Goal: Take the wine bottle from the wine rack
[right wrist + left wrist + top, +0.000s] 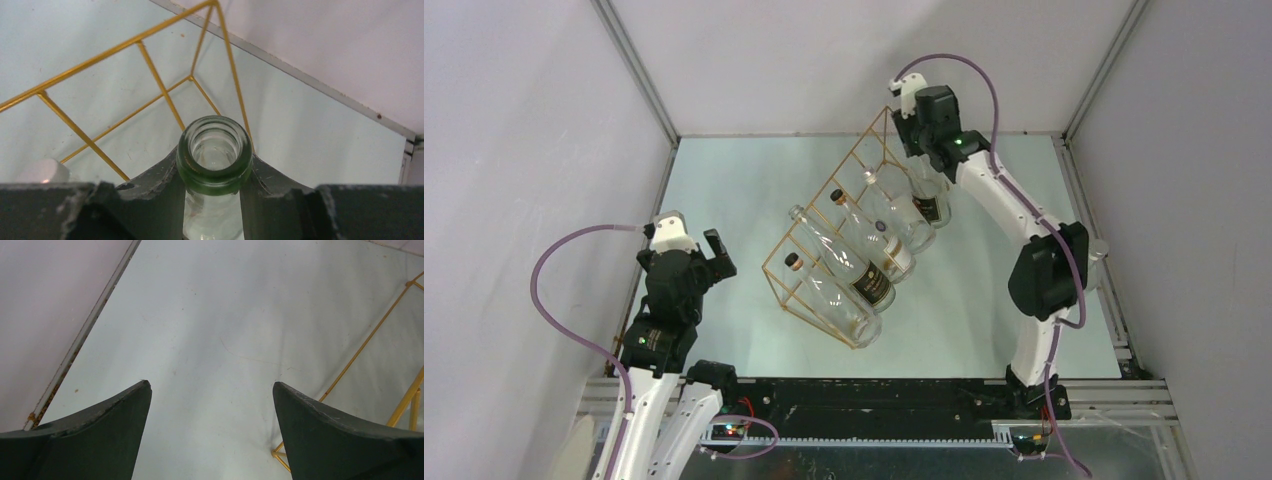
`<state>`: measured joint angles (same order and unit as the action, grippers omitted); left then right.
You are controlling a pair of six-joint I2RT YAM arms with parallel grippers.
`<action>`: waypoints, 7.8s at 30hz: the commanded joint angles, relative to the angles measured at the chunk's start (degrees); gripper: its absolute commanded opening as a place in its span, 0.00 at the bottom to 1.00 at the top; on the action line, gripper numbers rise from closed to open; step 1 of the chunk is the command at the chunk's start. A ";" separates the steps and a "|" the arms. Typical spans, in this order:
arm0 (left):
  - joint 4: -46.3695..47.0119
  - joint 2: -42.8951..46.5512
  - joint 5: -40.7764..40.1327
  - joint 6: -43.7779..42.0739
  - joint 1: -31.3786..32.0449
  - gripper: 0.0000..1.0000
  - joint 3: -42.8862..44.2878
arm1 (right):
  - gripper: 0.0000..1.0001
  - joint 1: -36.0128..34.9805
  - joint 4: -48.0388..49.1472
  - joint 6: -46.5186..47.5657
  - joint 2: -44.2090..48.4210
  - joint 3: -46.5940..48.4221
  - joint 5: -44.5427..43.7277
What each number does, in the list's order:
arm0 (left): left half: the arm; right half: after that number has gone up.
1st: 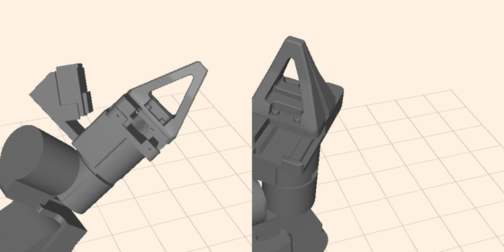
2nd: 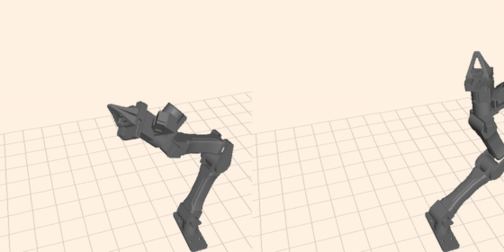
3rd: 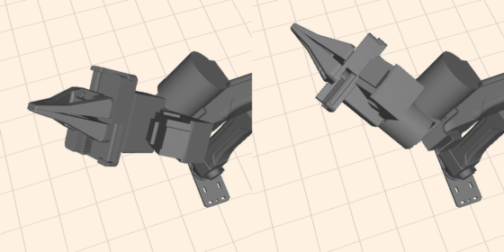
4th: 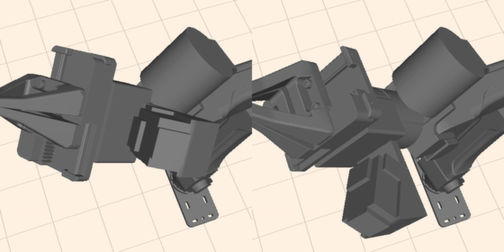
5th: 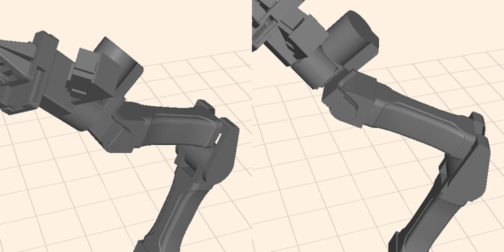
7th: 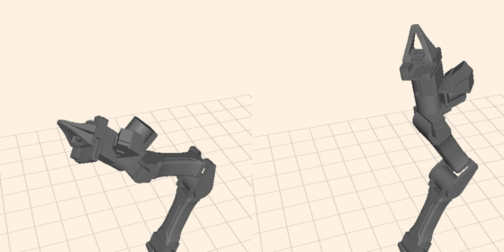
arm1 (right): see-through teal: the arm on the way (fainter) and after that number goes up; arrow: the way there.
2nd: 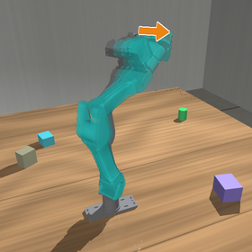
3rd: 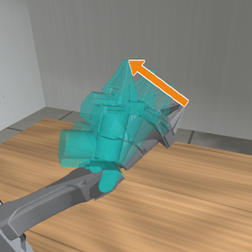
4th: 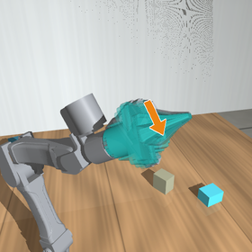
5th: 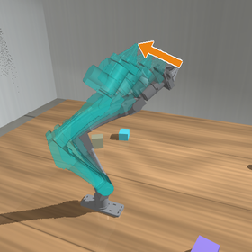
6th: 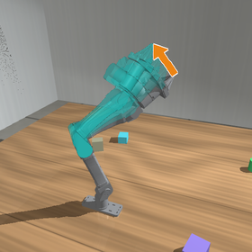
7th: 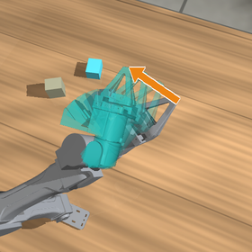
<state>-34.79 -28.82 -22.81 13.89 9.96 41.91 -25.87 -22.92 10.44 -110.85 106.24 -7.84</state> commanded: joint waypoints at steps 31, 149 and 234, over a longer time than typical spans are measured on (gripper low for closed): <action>1.87 1.88 -0.44 -1.48 0.19 0.98 -0.90 | 0.00 10.87 17.40 -10.17 39.04 -31.84 -3.79; -5.17 3.02 -1.62 -0.18 0.24 0.98 1.42 | 0.85 36.55 12.75 -16.79 42.64 -43.04 -19.53; -7.40 -10.15 -10.62 36.28 42.21 0.88 13.15 | 0.91 -10.99 -9.58 -26.78 58.60 -50.33 3.27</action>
<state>-43.83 -36.51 -21.87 42.76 46.00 57.08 -36.60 -32.71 -15.35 -54.17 55.81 -1.39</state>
